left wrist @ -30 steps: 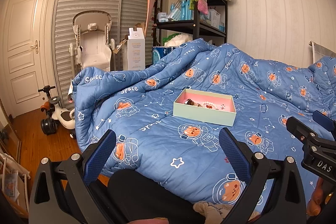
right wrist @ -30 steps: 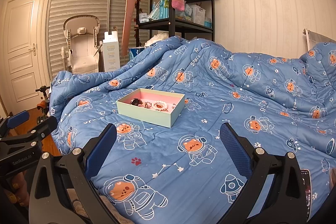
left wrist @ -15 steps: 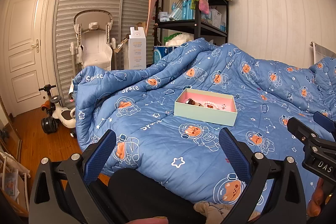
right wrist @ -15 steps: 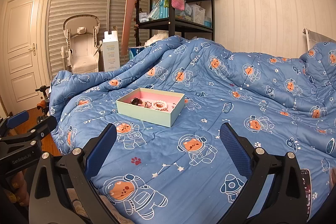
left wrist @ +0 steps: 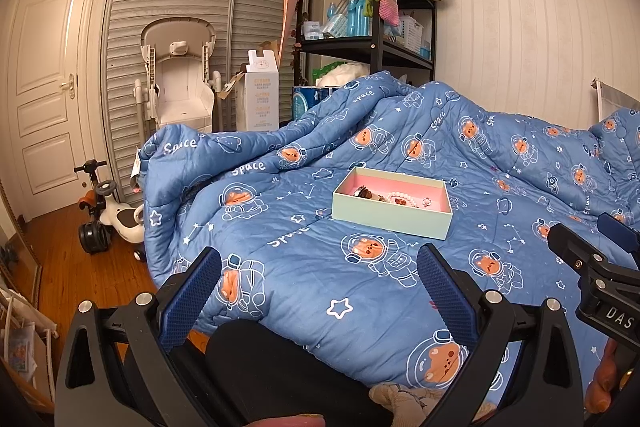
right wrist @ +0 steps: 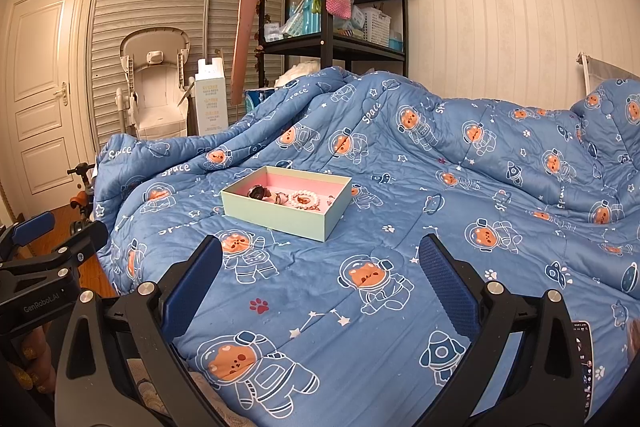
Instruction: Organize jewelry
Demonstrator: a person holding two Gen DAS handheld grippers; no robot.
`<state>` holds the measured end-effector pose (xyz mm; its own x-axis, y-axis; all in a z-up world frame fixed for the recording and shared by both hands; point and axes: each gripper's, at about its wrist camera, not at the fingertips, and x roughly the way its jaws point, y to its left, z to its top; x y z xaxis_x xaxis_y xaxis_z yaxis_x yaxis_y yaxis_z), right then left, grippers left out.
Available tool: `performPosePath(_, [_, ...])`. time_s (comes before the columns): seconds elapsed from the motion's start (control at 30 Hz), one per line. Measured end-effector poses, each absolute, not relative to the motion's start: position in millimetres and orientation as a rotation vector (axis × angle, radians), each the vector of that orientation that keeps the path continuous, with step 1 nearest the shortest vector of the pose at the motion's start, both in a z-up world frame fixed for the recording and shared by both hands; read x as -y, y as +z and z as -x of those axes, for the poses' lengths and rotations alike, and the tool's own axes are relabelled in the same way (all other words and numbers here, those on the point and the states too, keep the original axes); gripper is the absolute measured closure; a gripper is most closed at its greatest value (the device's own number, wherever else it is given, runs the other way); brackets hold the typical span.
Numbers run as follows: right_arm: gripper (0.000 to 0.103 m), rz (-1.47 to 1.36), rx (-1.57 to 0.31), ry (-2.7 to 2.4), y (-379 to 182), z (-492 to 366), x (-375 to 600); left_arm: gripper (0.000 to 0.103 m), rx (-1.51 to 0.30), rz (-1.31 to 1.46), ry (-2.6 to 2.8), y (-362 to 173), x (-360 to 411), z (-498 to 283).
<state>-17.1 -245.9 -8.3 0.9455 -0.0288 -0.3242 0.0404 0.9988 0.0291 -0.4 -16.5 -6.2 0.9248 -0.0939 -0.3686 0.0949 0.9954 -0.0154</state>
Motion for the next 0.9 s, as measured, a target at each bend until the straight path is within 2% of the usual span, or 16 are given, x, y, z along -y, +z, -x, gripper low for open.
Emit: performPosePath(0.9, [0.006, -0.035, -0.330, -0.035, -7.5, 16.9, 245.7, 0.007, -0.381, 0.002, -0.089, -11.5, 15.2, 5.6])
